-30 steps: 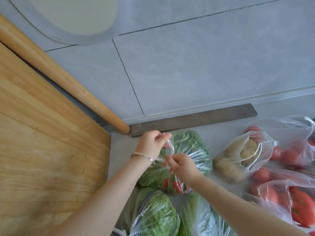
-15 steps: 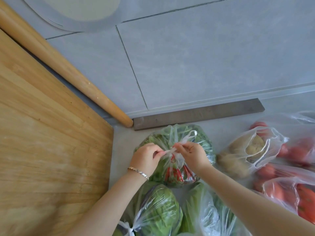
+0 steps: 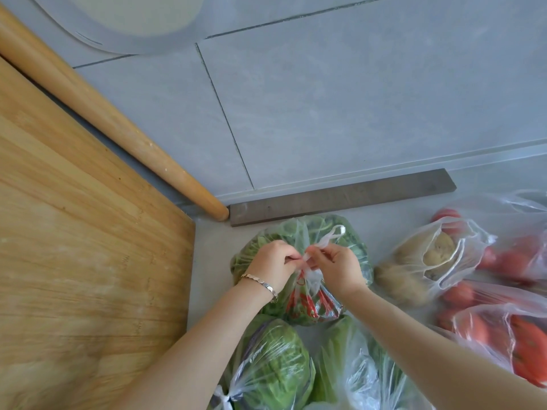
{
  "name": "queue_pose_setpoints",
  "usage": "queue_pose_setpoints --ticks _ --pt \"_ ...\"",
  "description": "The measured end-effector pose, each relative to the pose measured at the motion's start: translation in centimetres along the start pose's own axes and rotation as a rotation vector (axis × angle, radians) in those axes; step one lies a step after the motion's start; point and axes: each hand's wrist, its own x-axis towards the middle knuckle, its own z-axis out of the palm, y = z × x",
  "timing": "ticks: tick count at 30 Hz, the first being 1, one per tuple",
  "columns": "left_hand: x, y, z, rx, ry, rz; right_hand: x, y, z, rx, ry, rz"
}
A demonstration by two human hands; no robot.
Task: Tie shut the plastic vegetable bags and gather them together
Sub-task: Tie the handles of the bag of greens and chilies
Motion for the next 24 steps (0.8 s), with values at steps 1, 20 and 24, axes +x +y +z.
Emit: queue_pose_setpoints --ticks 1,20,24 --pt "-0.1 0.1 0.0 0.005 -0.009 -0.001 -0.2 0.0 0.3 0.021 0.017 0.032" --pt "-0.7 -0.1 -0.8 -0.239 -0.108 -0.247 -0.4 -0.6 -0.3 -0.795 -0.160 -0.719" --pt "-1.1 -0.1 -0.5 -0.274 -0.066 -0.252 0.1 -0.3 0.0 -0.773 -0.146 -0.738"
